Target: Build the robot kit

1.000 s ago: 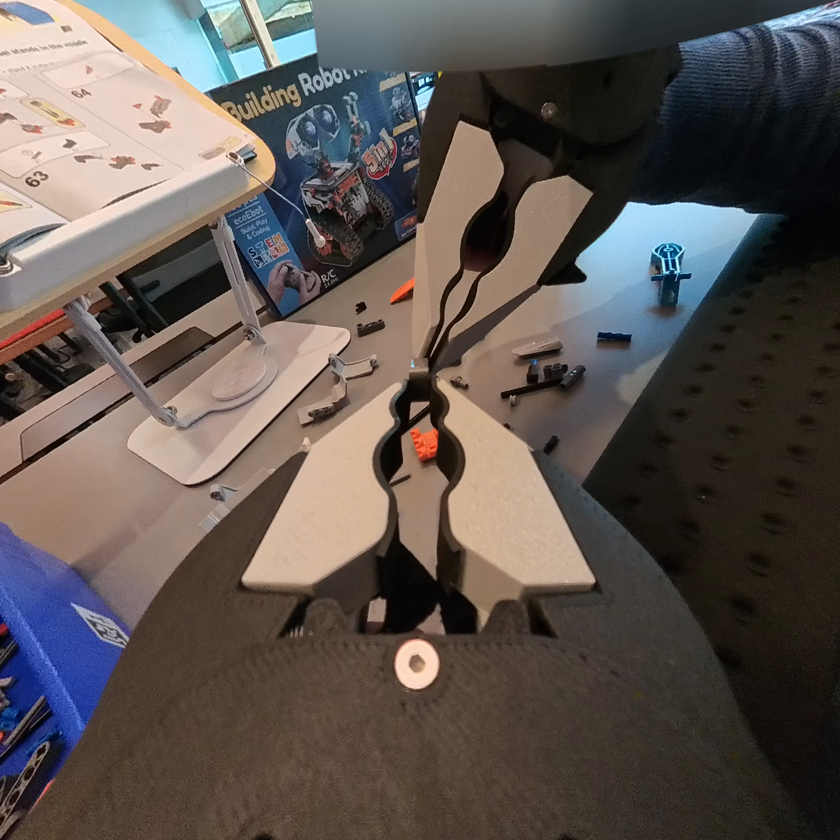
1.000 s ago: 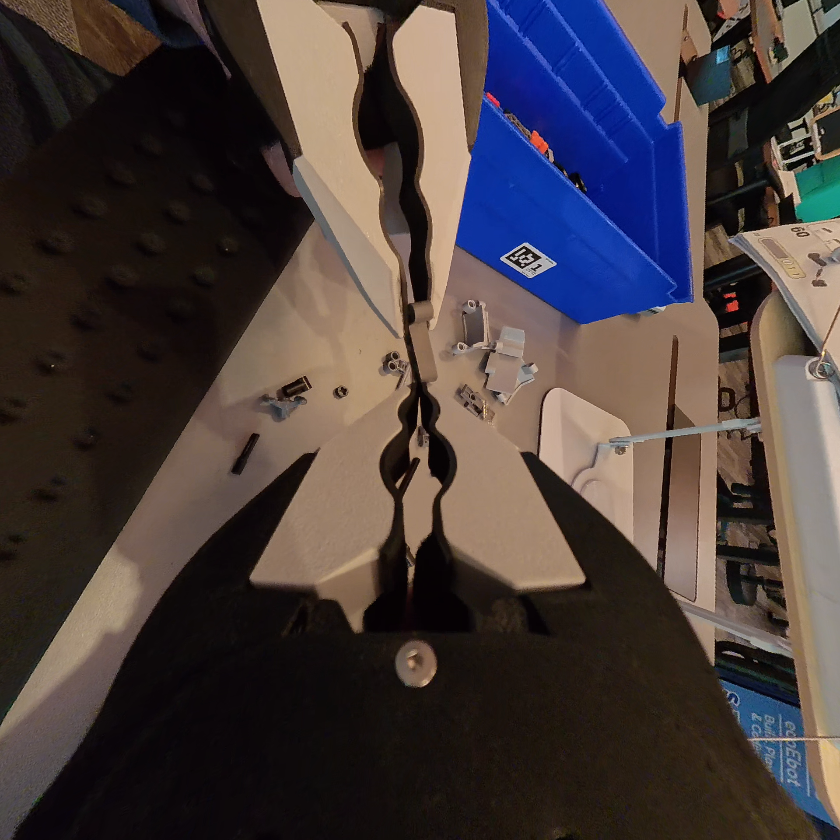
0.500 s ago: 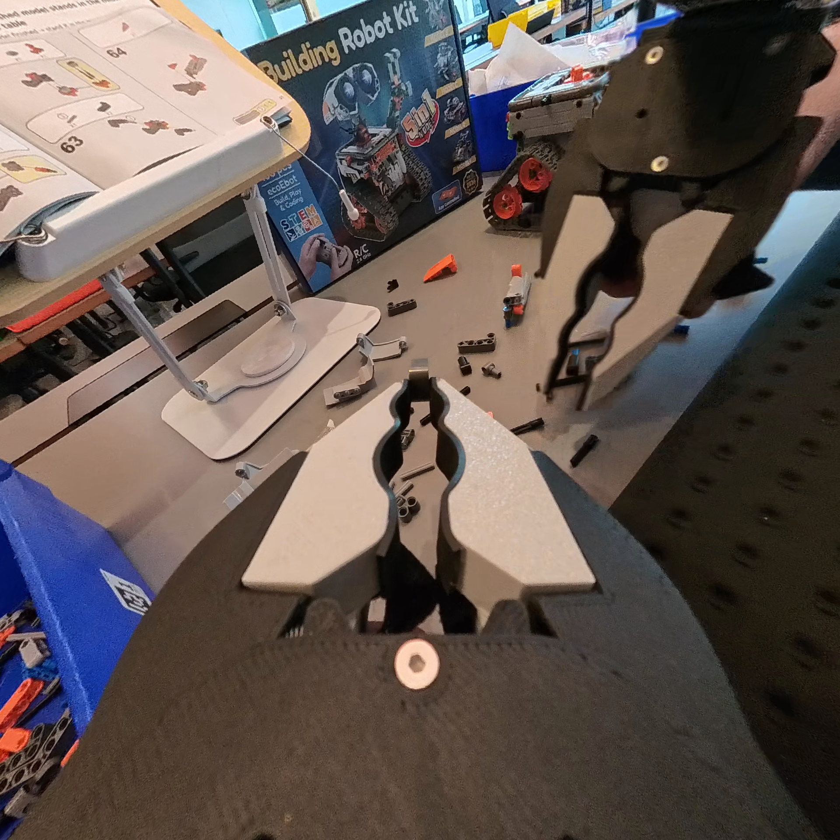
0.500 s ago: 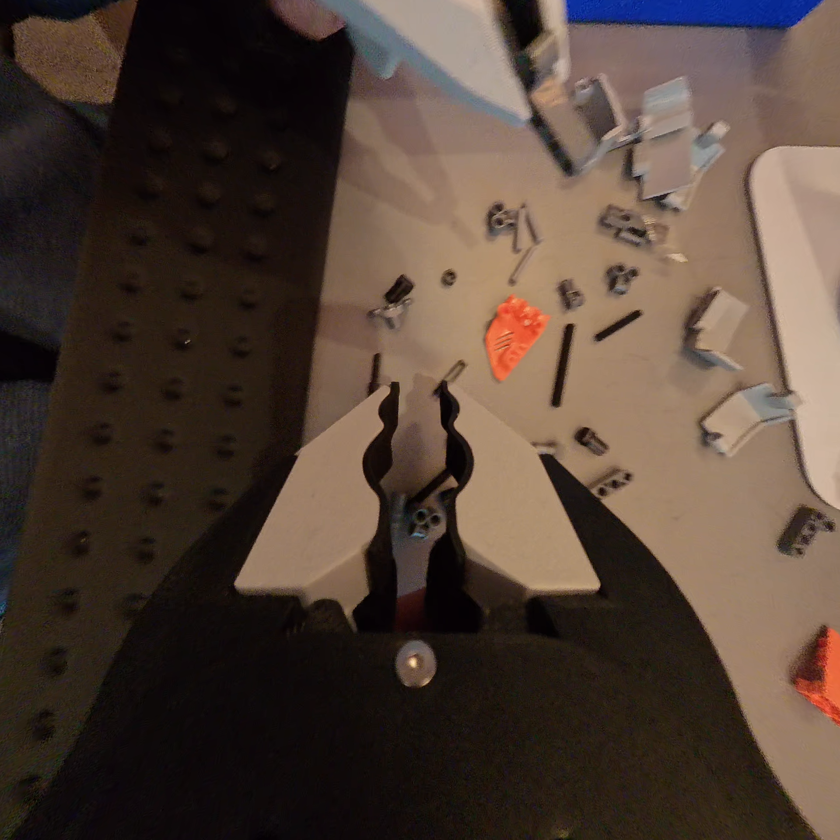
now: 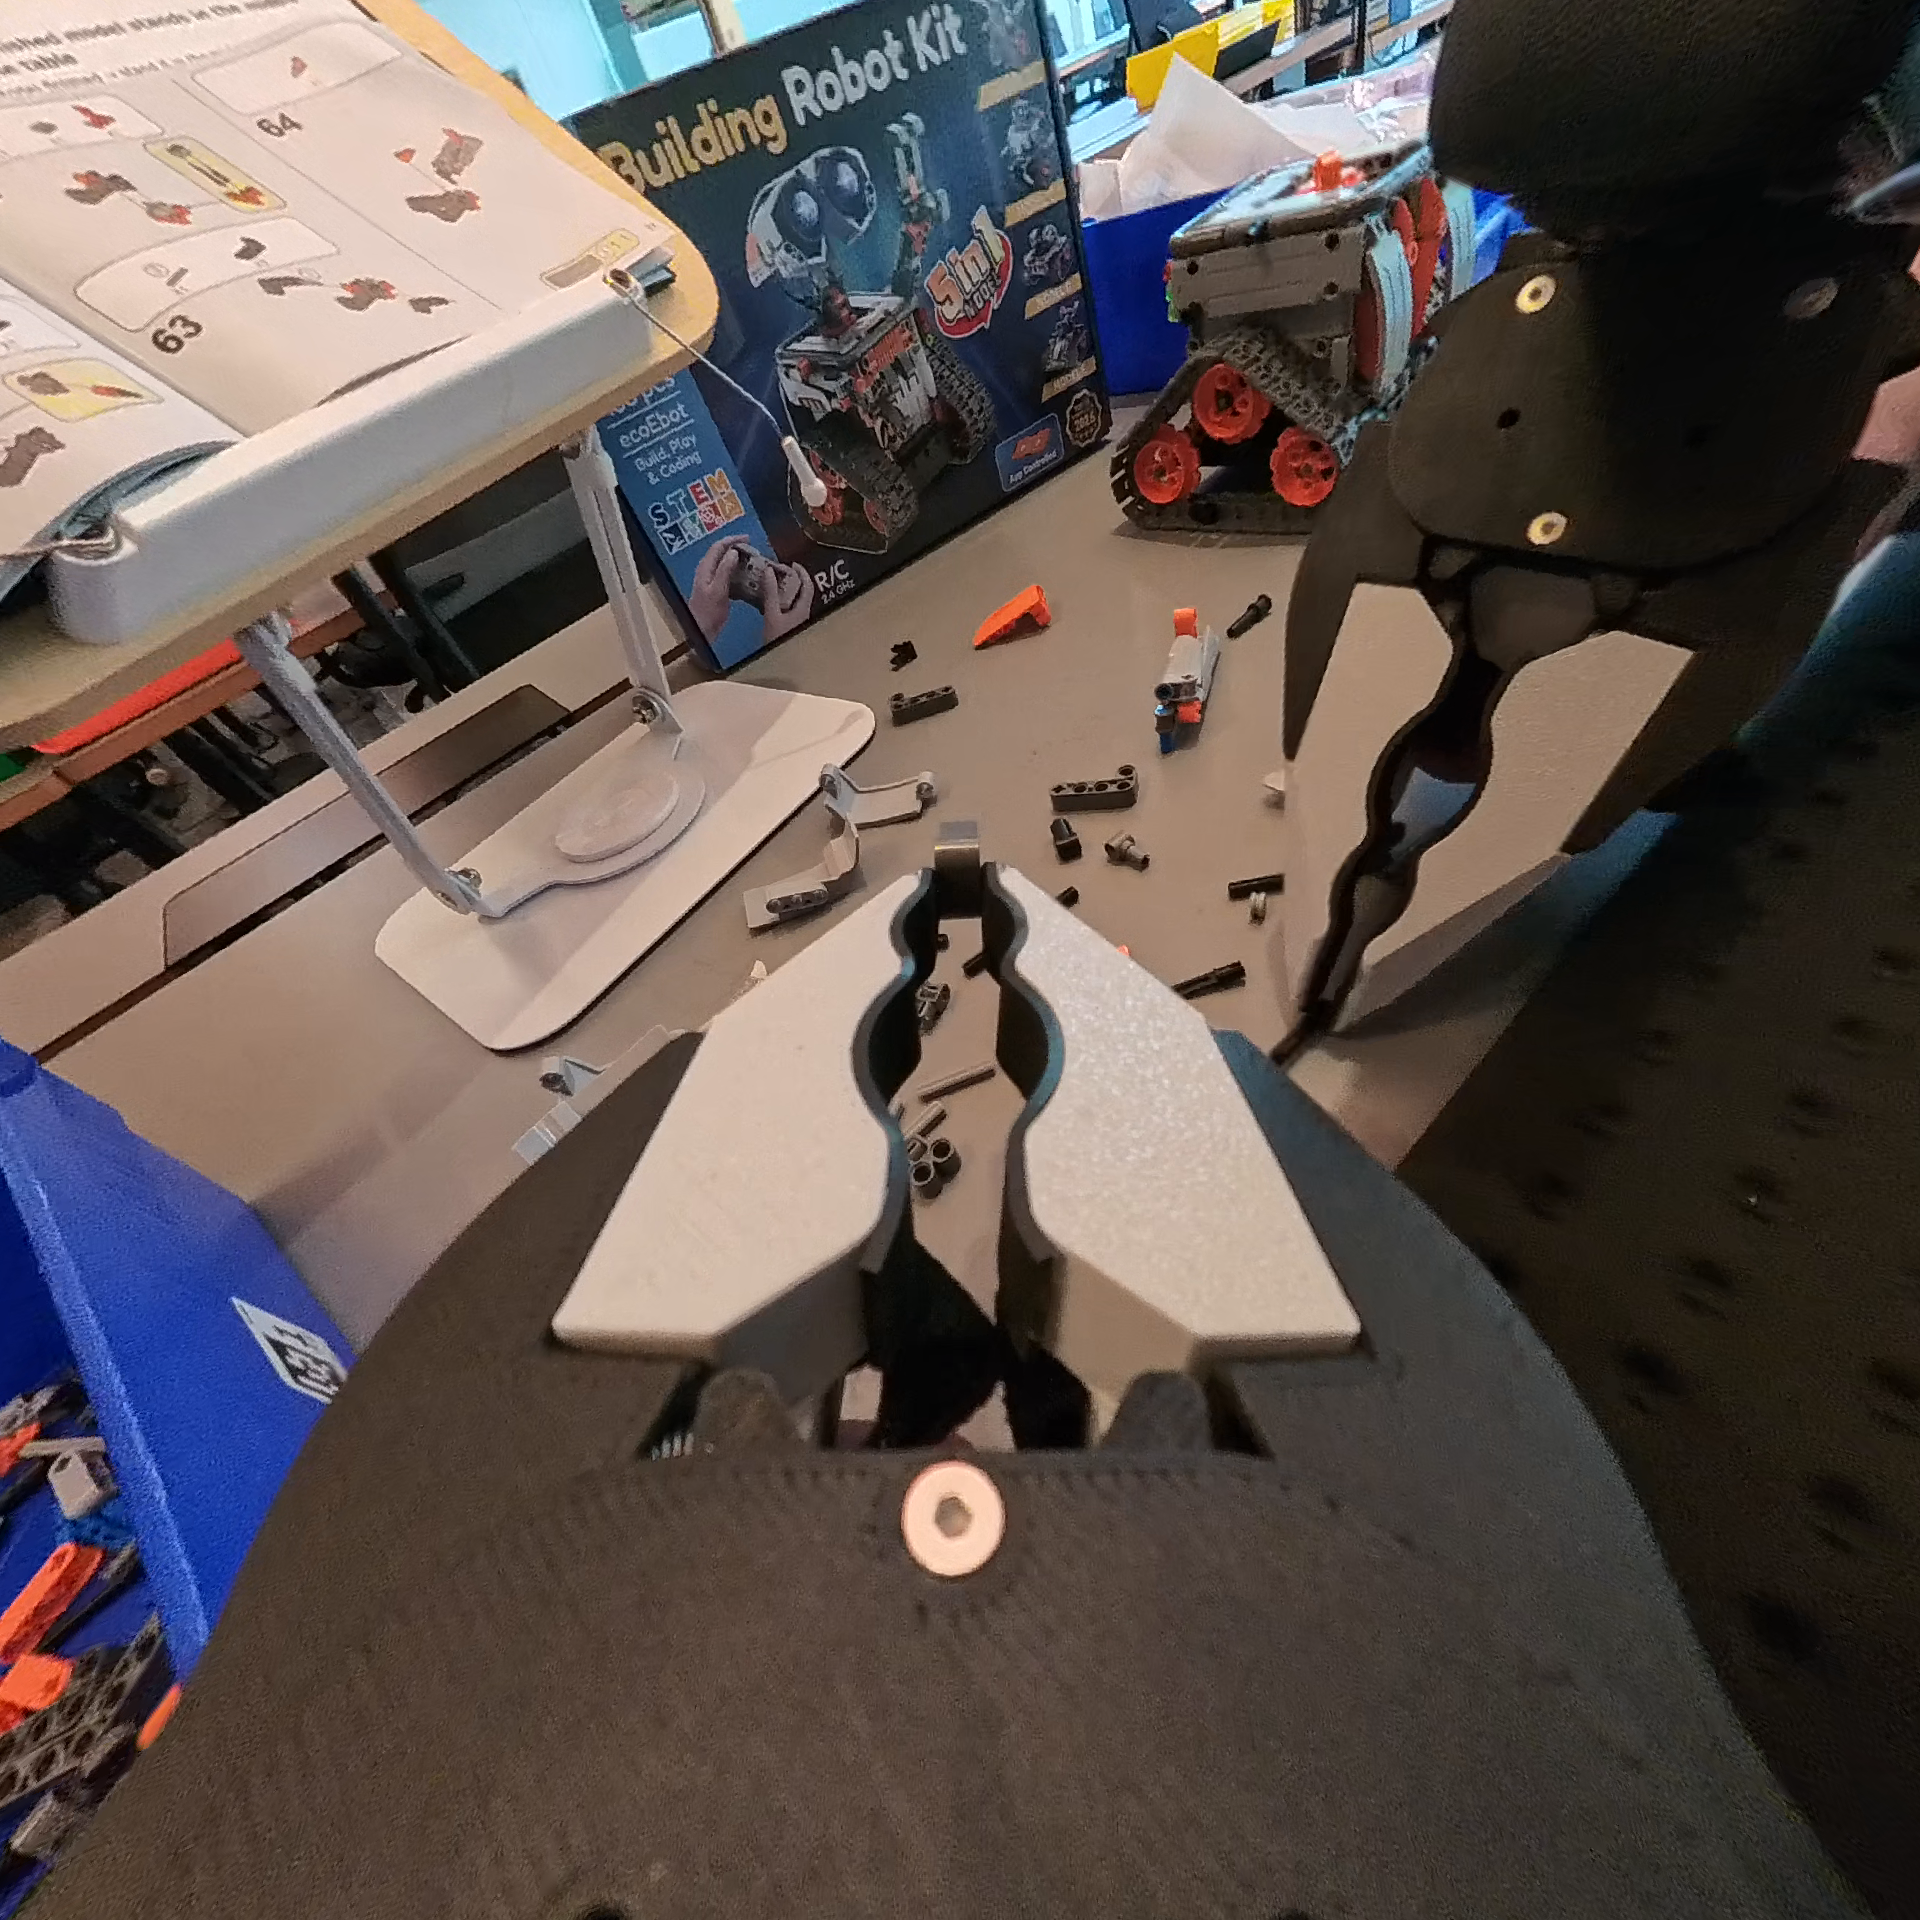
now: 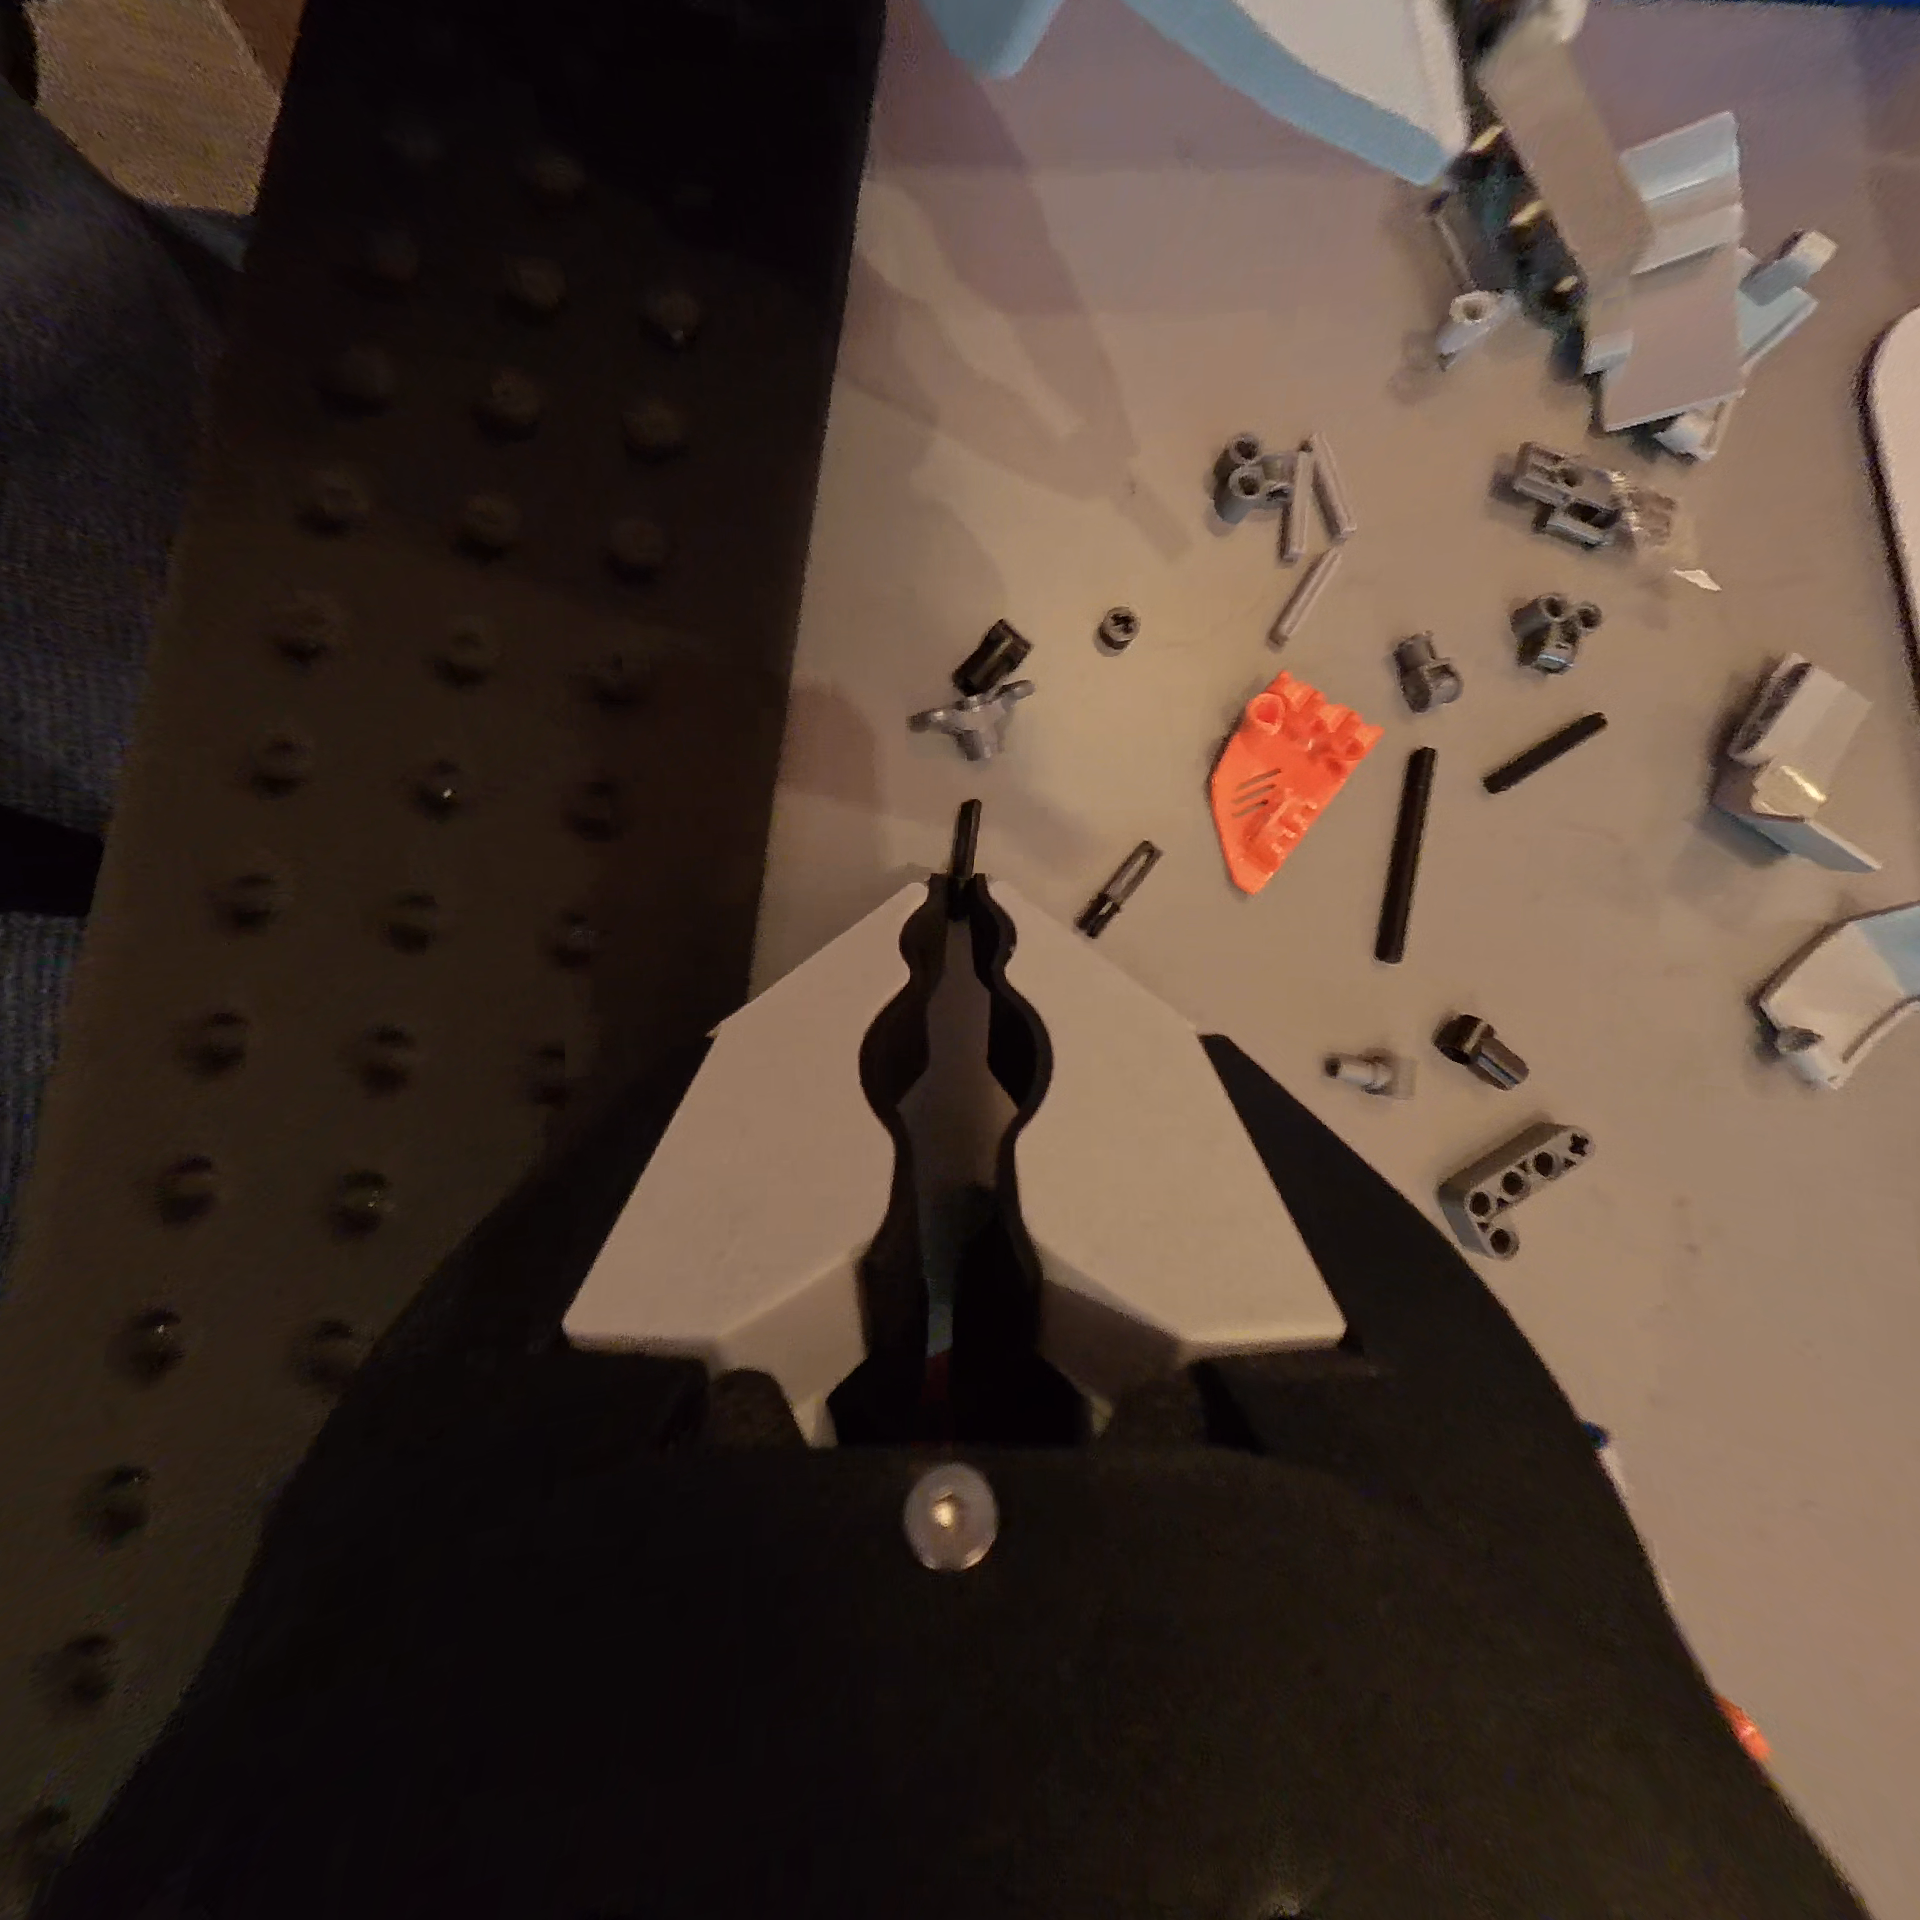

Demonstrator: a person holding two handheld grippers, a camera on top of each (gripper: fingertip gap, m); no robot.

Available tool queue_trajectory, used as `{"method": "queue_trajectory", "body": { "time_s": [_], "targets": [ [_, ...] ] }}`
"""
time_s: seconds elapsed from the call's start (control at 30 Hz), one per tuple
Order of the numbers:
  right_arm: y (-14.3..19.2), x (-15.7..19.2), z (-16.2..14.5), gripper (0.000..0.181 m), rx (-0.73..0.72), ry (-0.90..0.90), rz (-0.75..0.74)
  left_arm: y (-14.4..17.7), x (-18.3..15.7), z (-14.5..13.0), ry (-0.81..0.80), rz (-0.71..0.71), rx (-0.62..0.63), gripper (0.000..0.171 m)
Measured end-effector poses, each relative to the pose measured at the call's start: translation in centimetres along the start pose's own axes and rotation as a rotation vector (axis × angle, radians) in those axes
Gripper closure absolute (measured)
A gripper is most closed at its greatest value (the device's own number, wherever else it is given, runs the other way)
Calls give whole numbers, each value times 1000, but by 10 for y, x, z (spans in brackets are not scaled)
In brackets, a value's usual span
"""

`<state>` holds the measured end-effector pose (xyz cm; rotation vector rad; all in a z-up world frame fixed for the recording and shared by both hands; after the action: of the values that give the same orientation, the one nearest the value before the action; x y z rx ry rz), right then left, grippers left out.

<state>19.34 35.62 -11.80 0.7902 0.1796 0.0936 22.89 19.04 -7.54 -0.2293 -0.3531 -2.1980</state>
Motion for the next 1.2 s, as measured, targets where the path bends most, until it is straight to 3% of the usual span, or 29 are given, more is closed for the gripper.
{"method": "queue_trajectory", "body": {
  "time_s": [0.27,0.57,1.2],
  "targets": [
    [38,-33,39,180,-239,-85,-203,-4,12,6,174,7,-33,166],
    [40,-46,52,180,-255,-93,-289,-18,0,11,48,75,6,166],
    [30,-44,52,181,-173,-64,-412,-24,-5,13,54,133,27,166]
  ]
}}
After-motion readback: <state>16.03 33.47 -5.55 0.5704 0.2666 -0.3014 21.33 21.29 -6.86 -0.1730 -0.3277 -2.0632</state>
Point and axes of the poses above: each gripper's, where its closed fingertips meet, y back along the fingers, z out of its top, x = y × z across the jaws, the point moved 9 cm from there along y, back along the fingers, and after that the axes turned 4 degrees about -x, right-handed, at the moved point
